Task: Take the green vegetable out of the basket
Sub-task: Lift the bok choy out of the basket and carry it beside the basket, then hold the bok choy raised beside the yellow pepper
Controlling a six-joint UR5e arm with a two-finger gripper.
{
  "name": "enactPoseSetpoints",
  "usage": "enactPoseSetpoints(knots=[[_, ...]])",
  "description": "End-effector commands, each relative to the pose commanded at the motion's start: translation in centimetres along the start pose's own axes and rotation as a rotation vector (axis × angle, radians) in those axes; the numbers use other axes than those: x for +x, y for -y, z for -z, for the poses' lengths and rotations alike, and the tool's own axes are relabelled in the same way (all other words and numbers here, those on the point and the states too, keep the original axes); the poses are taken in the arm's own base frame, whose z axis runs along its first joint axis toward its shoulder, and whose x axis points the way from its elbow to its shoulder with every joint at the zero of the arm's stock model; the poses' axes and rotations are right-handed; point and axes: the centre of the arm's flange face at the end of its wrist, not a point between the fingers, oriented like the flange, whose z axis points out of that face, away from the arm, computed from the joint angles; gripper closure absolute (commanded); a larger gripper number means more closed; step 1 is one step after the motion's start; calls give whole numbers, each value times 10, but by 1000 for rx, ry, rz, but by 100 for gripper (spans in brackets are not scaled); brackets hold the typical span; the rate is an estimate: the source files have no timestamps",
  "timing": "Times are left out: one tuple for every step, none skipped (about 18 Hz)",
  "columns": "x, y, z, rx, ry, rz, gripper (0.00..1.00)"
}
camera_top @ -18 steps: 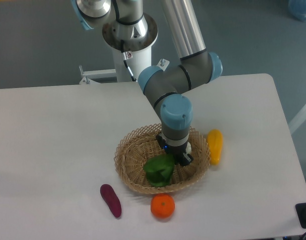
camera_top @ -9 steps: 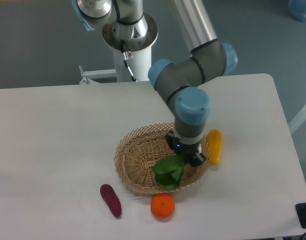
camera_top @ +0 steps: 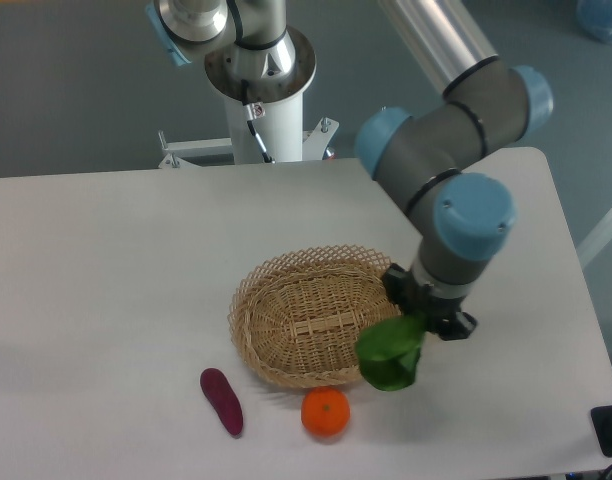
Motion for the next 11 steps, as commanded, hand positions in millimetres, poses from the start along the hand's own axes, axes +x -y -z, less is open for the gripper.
enactPoseSetpoints(knots=[[-6,0,3,3,9,3,76],[-11,-2,2,0,15,6,76],[-16,-3,1,2,17,10,76],[-21,-6,6,3,27,15,76],[-25,-10,5,2,29,21,76],[-29,-10,5,1,31,22,76],[-29,-10,5,1,31,21,76],[-31,-11,4,2,33,24,76],[-34,-11,2,2,34,24,75],[-39,-12,3,3,39,27,74],[-41,-14,2,5,38,28,74]])
